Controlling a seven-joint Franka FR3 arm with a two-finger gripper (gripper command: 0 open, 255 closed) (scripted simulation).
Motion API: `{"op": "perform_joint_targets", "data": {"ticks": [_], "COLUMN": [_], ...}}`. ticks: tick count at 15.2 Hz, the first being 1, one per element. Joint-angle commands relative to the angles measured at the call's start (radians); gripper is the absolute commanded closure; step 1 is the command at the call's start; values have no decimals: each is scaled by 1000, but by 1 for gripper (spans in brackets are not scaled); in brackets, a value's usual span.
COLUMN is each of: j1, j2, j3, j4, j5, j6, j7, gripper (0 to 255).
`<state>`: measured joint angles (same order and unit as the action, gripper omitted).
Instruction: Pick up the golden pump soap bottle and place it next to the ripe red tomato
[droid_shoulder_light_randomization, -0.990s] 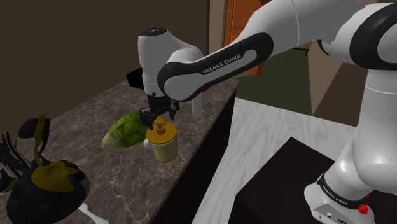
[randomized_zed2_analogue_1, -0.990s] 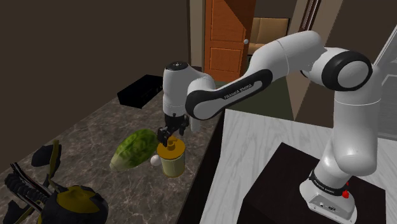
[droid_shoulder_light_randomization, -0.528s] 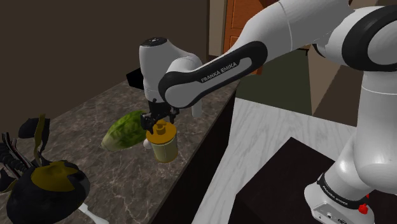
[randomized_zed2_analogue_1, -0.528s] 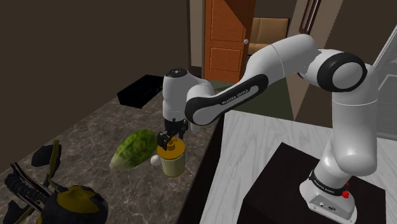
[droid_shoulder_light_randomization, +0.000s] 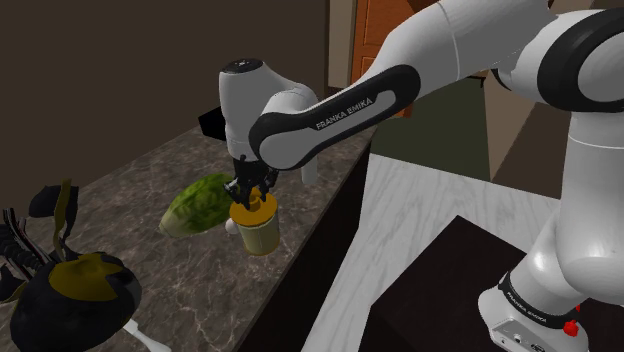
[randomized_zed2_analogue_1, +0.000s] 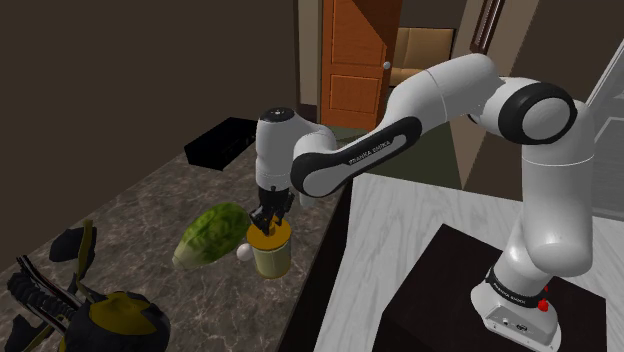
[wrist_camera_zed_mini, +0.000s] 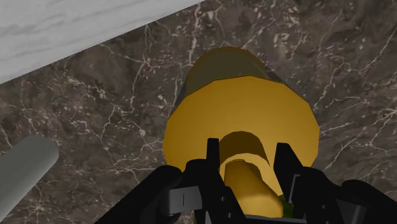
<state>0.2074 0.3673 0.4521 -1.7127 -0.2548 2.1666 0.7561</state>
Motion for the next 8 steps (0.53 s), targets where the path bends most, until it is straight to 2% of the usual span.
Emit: {"op": "perform_joint_targets", "data": {"ticks": [1, 8], "j1": [0, -1], "j2": [1, -9], "j3": [0, 3], "j4": [0, 14], "j5": [0, 7], "j6": [0, -23], "j7": [0, -5], "gripper": [255, 255]}}
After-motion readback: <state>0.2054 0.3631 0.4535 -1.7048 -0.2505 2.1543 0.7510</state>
